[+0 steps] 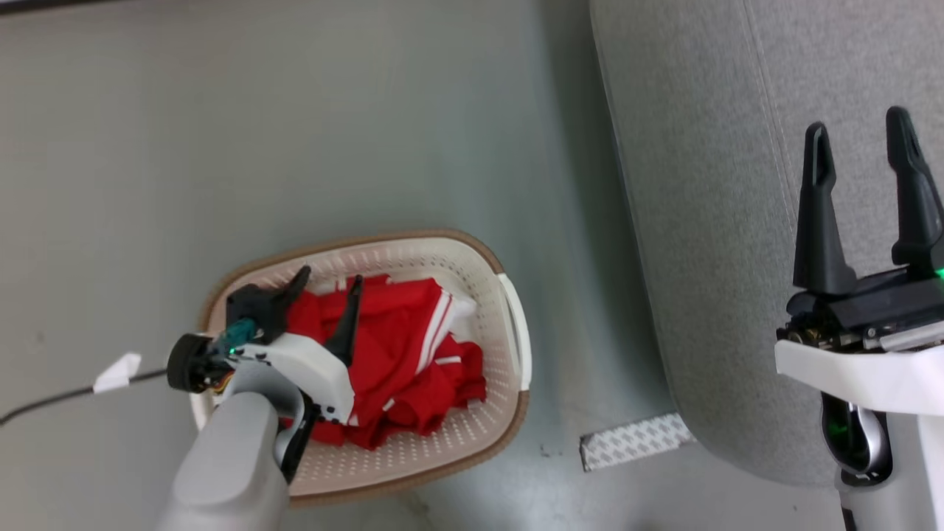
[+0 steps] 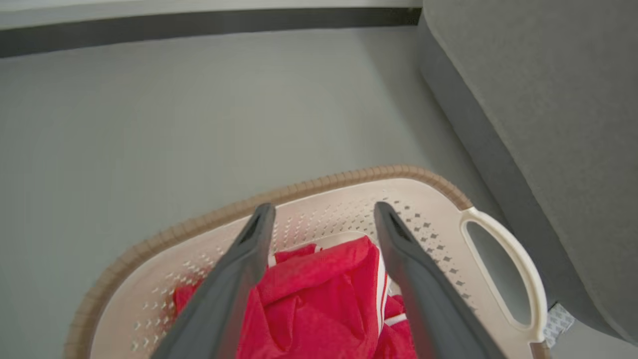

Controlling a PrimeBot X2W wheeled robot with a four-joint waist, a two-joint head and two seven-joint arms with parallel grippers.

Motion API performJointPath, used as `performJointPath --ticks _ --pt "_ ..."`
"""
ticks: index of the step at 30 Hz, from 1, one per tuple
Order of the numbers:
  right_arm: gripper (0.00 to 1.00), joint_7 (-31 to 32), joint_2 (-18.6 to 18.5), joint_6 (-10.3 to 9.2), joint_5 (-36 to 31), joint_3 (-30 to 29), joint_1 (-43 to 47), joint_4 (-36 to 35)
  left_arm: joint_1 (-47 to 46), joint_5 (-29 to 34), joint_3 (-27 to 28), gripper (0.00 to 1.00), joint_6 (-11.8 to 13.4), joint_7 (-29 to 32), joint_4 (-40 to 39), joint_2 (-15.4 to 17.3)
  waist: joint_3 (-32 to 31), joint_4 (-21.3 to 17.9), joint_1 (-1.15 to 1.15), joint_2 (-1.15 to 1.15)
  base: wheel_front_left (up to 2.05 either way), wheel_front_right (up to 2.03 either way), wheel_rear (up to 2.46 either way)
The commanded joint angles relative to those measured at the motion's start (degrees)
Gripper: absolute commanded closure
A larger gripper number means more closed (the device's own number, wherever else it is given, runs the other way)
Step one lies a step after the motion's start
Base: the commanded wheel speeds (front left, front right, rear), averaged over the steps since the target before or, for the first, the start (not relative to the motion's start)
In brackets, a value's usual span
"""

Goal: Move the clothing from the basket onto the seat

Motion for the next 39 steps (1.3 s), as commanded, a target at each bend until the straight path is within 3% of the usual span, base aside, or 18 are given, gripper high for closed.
performJointPath --ticks 1,8,18,29,35,36,37,38,39 --pt "0.00 0.0 0.2 0.17 0.6 0.0 -1.1 -0.6 -1.8 -1.6 -1.0 0.00 0.0 0.5 3.0 0.4 2.7 -1.9 -0.01 0.00 0.00 0.00 0.00" --pt "0.00 0.0 0.6 0.18 0.7 0.3 -3.1 -2.9 -7.6 -4.6 -8.2 0.00 0.0 2.7 12.6 2.4 6.9 -4.0 -0.01 0.00 0.00 0.00 0.00" --pt "0.00 0.0 0.8 0.17 3.1 1.0 -5.6 -7.3 -15.8 -6.4 -14.9 0.00 0.0 11.2 24.1 5.8 13.2 -7.3 -0.01 0.00 0.00 0.00 0.00" --pt "0.00 0.0 0.8 0.17 5.3 1.8 -6.4 -9.5 -19.7 -3.6 -18.5 0.00 0.1 19.8 26.3 9.0 18.2 -9.8 -0.01 0.00 0.00 0.00 0.00" --pt "0.00 0.0 0.8 0.17 5.5 1.9 -6.4 -9.1 -19.5 -2.9 -20.2 0.00 0.1 23.1 26.7 9.2 19.0 -10.1 -0.01 0.00 0.00 0.00 0.00" --pt "0.00 0.0 0.8 0.18 5.4 1.9 -6.5 -8.9 -19.3 -3.1 -20.2 0.10 0.1 23.0 26.8 9.1 18.9 -10.2 -0.01 0.00 0.00 0.00 0.00" --pt "0.00 0.0 0.8 0.17 5.3 1.9 -6.6 -8.9 -19.1 -3.4 -20.2 0.82 0.2 22.7 26.8 9.0 18.8 -10.2 -0.01 0.00 0.00 0.00 0.00" --pt "0.00 0.0 0.8 0.17 5.1 1.9 -6.6 -8.8 -19.0 -3.8 -20.1 1.00 0.2 22.4 26.7 8.9 18.6 -10.3 -0.01 0.00 0.00 0.00 0.00" --pt "0.00 0.0 0.8 0.17 5.1 1.8 -6.7 -8.8 -18.9 -4.0 -20.1 1.00 0.2 22.1 26.7 8.8 18.5 -10.3 -0.01 0.00 0.00 0.00 0.00"
